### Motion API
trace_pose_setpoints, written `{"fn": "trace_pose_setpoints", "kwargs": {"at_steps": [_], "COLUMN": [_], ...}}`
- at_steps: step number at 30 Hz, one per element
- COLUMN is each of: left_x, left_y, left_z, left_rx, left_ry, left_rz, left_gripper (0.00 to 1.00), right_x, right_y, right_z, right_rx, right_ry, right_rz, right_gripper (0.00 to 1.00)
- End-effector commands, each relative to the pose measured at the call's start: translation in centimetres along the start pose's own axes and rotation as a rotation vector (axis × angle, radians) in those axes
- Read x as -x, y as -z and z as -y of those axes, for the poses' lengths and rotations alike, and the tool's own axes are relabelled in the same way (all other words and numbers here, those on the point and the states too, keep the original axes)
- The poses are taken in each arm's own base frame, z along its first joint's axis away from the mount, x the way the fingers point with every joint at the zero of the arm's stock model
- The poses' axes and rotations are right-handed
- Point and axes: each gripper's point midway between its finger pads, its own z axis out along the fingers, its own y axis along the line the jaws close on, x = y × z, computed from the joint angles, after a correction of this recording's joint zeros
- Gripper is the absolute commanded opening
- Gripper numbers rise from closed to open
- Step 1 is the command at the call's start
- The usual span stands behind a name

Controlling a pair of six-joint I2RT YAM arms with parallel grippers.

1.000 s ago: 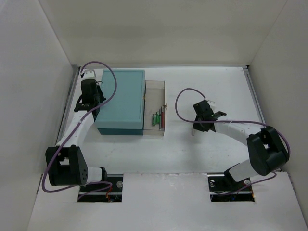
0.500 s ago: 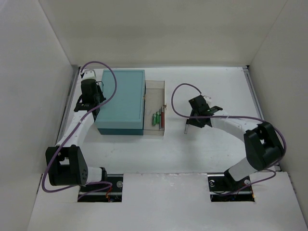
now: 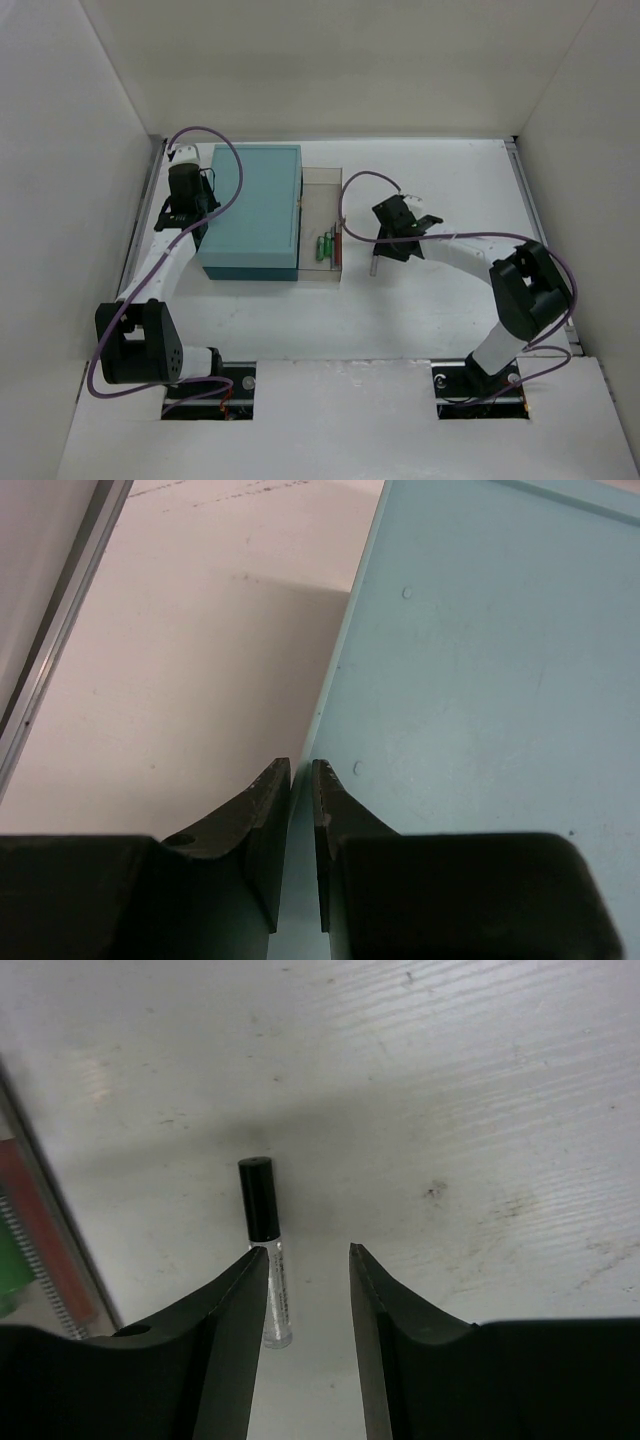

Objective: Organize the makeup

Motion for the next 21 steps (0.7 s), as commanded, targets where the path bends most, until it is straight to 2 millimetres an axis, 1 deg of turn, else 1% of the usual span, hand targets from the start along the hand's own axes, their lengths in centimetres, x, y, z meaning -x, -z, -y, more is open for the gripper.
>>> {"fn": "trace_pose_setpoints", "kwargs": {"at_steps": [1,3,5,8,12,14,17,18,19,21], "left_x": [-6.0,-6.0,-6.0,-6.0,-5.9,-5.9,-5.8,-5.8,-5.8,-5.8], "left_y": [-0.2,-0.2,-0.2,-0.1,0.0,0.0,-0.1,-0.1,0.0,-0.1], "left_z": [0.6,0.5,0.5,0.6,0.6,0.5,0.5,0.5,0.5,0.6], "left_rx": [-0.040,-0.038,-0.038,-0.040,-0.041,-0.040,-0.039,-0.039,-0.040,-0.041], "left_ry": [-0.038,-0.038,-0.038,-0.038,-0.037,-0.037,-0.036,-0.036,-0.036,-0.037], "left_rz": [-0.209,-0.209,-0.209,-0.206,-0.203,-0.203,-0.201,-0.201,-0.201,-0.203], "left_gripper": [0.12,0.12,0.12,0.12,0.12,0.12,0.12,0.12,0.12,0.12], "right_x": [2.2,1.3,0.4,-0.4,-1.5,-2.0,-2.2,-1.8,-1.1,1.0], "right_y": [2.0,1.3,0.4,-0.9,-2.1,-2.4,-2.2,-1.8,-1.2,0.6], "right_z": [-3.0,-3.9,-4.2,-4.0,-3.5,-3.6,-4.5,-5.0,-5.5,-6.5], "right_rx": [0.070,0.072,0.058,0.027,-0.002,-0.006,0.013,0.026,0.042,0.081], "right_ry": [-0.012,0.016,0.025,0.036,0.035,0.044,0.058,0.059,0.057,0.059], "right_rz": [0.074,0.047,0.020,-0.001,-0.032,-0.036,-0.029,-0.018,0.004,0.063], "right_gripper": [0.45,0.46,0.47,0.47,0.46,0.39,0.15,0.09,0.06,0.04]}}
